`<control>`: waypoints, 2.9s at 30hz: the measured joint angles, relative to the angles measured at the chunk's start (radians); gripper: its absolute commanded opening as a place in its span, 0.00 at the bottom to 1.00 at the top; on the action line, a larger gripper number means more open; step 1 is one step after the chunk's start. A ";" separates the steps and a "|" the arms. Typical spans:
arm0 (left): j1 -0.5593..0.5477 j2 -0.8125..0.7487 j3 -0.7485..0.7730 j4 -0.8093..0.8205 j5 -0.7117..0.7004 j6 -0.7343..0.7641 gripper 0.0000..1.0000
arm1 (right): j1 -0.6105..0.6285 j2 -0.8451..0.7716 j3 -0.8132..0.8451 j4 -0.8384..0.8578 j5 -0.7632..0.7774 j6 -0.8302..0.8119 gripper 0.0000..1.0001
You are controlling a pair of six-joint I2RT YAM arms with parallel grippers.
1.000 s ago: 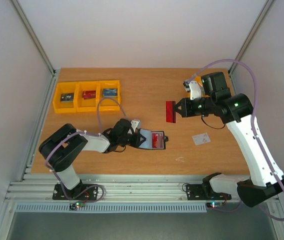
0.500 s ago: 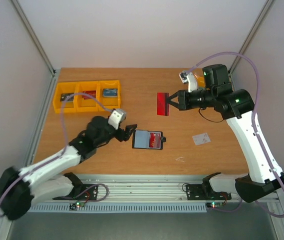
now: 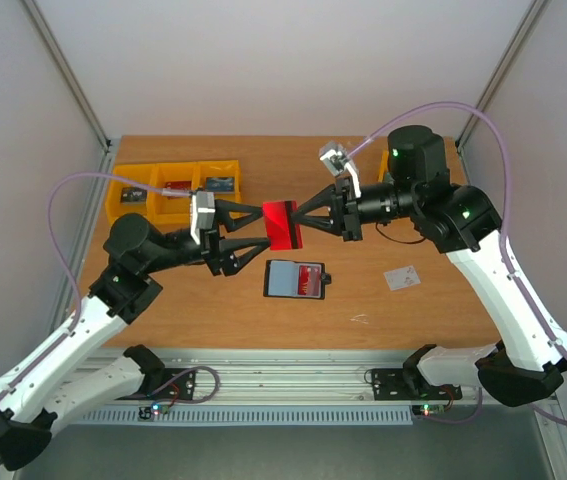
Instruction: Take the credit cards out of the card holder
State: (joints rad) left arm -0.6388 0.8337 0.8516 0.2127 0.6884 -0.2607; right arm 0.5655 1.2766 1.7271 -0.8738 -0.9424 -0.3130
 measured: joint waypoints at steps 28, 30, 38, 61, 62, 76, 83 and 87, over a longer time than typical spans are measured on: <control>0.048 0.034 0.074 -0.262 -0.433 0.366 0.00 | 0.051 -0.055 -0.075 0.021 0.546 -0.032 0.98; 0.121 0.054 0.056 -0.266 -0.487 0.545 0.00 | 0.049 -0.054 -0.077 -0.001 0.610 -0.031 0.99; 0.583 0.376 0.135 -0.270 -0.383 0.972 0.00 | -0.048 -0.031 -0.085 -0.013 0.673 -0.044 0.99; 0.687 1.022 0.595 -0.608 -0.522 1.546 0.00 | -0.332 0.220 -0.043 0.090 0.401 -0.040 0.99; 0.682 1.034 0.604 -0.623 -0.526 1.550 0.00 | -0.338 0.220 -0.043 0.091 0.395 -0.037 0.98; 0.651 1.183 0.723 -0.641 -0.659 1.567 0.00 | -0.371 0.219 -0.044 0.106 0.350 -0.029 0.99; 0.651 1.250 0.725 -0.618 -0.706 1.624 0.00 | -0.371 0.219 -0.044 0.106 0.333 -0.029 0.98; 0.651 1.278 0.725 -0.615 -0.711 1.654 0.21 | -0.372 0.219 -0.044 0.106 0.323 -0.029 0.99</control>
State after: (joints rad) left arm 0.0124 2.1120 1.5764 -0.4026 -0.0227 1.3937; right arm 0.1940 1.4952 1.6829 -0.7681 -0.6189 -0.3416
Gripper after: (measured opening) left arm 0.033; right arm 0.985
